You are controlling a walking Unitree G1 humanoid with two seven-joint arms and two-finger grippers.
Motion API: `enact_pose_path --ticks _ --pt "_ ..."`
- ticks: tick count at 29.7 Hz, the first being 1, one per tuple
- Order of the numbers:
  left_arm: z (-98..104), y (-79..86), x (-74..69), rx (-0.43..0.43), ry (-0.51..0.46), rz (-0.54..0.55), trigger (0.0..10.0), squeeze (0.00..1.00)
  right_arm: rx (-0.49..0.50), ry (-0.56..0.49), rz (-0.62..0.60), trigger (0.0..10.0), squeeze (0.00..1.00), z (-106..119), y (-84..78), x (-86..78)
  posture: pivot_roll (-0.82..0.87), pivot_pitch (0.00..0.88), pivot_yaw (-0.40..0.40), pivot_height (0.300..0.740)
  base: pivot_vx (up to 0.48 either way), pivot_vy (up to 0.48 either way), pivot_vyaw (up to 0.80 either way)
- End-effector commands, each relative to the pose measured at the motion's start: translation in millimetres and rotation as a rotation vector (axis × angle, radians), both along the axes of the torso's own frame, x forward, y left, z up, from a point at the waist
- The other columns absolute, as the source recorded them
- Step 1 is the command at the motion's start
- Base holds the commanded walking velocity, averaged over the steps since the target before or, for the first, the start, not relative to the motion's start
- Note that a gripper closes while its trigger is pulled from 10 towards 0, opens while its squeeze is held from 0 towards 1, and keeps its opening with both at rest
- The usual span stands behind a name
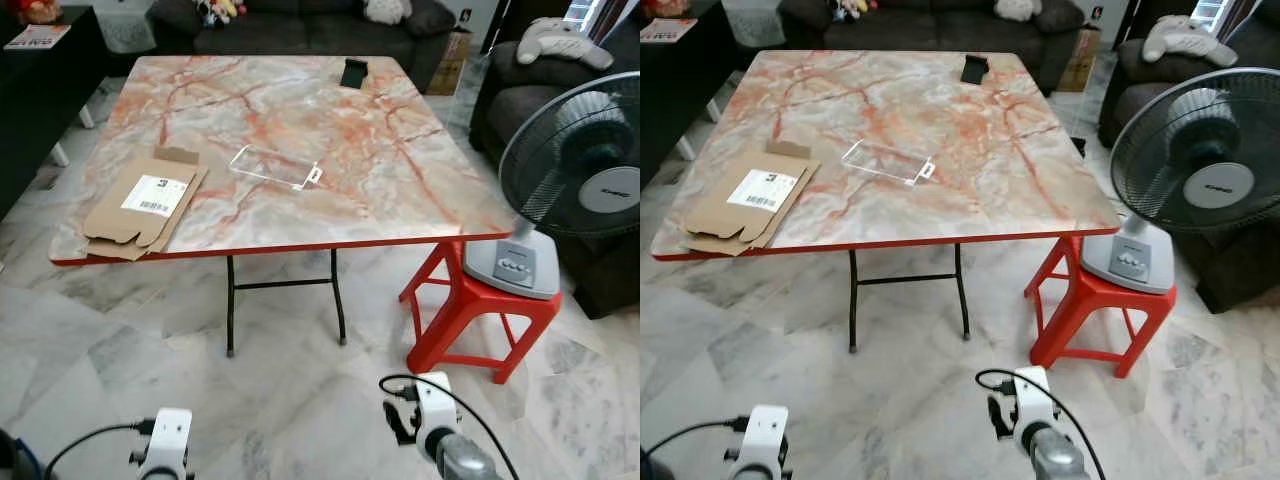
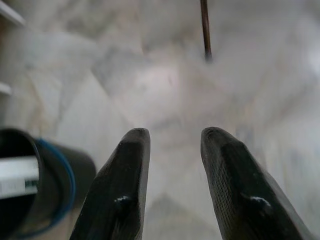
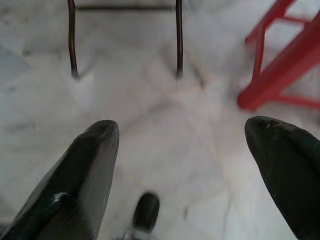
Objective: Picking trash to rubbish bin
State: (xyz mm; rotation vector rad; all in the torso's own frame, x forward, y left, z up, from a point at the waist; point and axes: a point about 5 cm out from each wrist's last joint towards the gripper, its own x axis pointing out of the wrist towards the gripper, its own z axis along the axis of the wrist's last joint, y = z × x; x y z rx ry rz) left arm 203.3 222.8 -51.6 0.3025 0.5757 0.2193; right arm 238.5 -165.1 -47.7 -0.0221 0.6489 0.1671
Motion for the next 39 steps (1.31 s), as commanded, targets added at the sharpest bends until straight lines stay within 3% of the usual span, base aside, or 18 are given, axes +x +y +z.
enact_pose_path --ticks 1,3,7,9,13,14,17,25,28,34,39 --pt "5.4 2.3 1.1 0.010 -0.059 0.015 10.0 0.00 0.000 -0.056 -0.001 10.0 0.00 6.9 -4.8 6.2 0.12 0.141 -0.070 0.740 0.000 0.000 0.00" --pt "18.2 1.9 7.1 0.018 -0.167 0.006 10.0 0.00 0.015 -0.142 0.010 10.0 0.00 17.6 -7.3 14.9 0.12 0.146 -0.071 0.740 0.000 0.000 0.00" --pt "21.6 1.2 7.6 0.027 -0.195 -0.002 10.0 0.00 0.019 -0.170 0.018 10.0 0.00 20.7 -7.4 16.9 0.12 0.146 -0.072 0.740 0.000 0.000 0.00" --pt "56.9 -7.2 22.4 0.096 -0.391 -0.094 10.0 0.00 0.052 -0.364 0.037 10.0 0.00 50.0 -4.9 37.2 0.12 0.156 -0.074 0.740 0.000 0.000 0.00" --pt "80.1 -14.5 33.3 0.123 -0.501 -0.138 10.0 0.00 0.072 -0.470 0.050 10.0 0.00 70.3 -1.0 49.6 0.12 0.161 -0.076 0.740 0.000 0.000 0.00" --pt "97.1 -21.1 42.7 0.127 -0.576 -0.161 10.0 0.00 0.083 -0.536 0.059 10.0 0.00 84.9 2.6 58.3 0.12 0.161 -0.078 0.740 0.000 0.000 0.00" --pt "120.5 -28.7 56.3 0.135 -0.665 -0.174 10.0 0.00 0.099 -0.626 0.070 10.0 0.00 106.9 8.3 70.4 0.12 0.159 -0.081 0.740 0.000 0.000 0.00" --pt "131.6 -32.4 62.0 0.129 -0.705 -0.173 10.0 0.00 0.107 -0.669 0.070 10.0 0.00 118.2 10.6 76.3 0.11 0.156 -0.081 0.740 0.000 0.000 0.00" --pt "181.1 -51.7 99.4 0.078 -0.858 -0.188 10.0 0.00 0.178 -0.852 0.122 10.0 0.00 177.6 40.3 106.8 0.12 0.148 -0.088 0.740 0.000 0.000 0.00" --pt "207.1 -60.6 118.0 0.069 -0.911 -0.196 10.0 0.00 0.240 -0.892 0.141 10.0 0.00 198.7 60.8 113.6 0.12 0.144 -0.084 0.740 0.000 0.000 0.00" --pt "212.8 -62.0 123.3 0.065 -0.912 -0.196 10.0 0.00 0.251 -0.894 0.129 10.0 0.00 203.4 64.1 116.3 0.12 0.142 -0.078 0.740 0.000 0.000 0.00"
